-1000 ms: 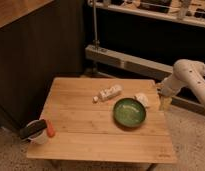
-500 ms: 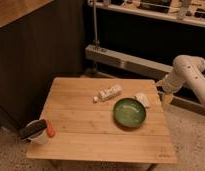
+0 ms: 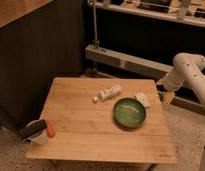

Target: Place the white sponge in the ceramic bowl

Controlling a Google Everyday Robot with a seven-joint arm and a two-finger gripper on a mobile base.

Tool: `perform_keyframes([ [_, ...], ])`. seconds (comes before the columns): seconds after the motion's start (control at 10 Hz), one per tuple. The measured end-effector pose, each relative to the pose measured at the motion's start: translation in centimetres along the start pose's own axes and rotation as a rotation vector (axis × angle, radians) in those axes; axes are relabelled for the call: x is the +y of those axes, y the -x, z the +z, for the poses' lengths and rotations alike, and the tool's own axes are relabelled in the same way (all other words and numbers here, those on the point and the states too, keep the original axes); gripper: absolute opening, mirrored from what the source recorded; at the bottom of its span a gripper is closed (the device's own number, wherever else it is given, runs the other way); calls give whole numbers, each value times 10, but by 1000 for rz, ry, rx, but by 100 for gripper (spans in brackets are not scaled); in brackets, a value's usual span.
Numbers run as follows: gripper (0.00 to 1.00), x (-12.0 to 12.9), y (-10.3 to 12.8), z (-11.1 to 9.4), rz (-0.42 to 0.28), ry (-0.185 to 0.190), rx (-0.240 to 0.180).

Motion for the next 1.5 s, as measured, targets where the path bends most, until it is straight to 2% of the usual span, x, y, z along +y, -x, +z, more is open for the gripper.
perform_keyframes([
  [0.3, 80, -8, 15, 6, -49, 9, -64],
  [0.6, 80, -4, 41, 38, -93, 50, -62],
  [0.9, 80, 6, 60, 62, -125, 75, -80],
  [1.5, 80, -4, 68, 98, -135, 90, -98],
])
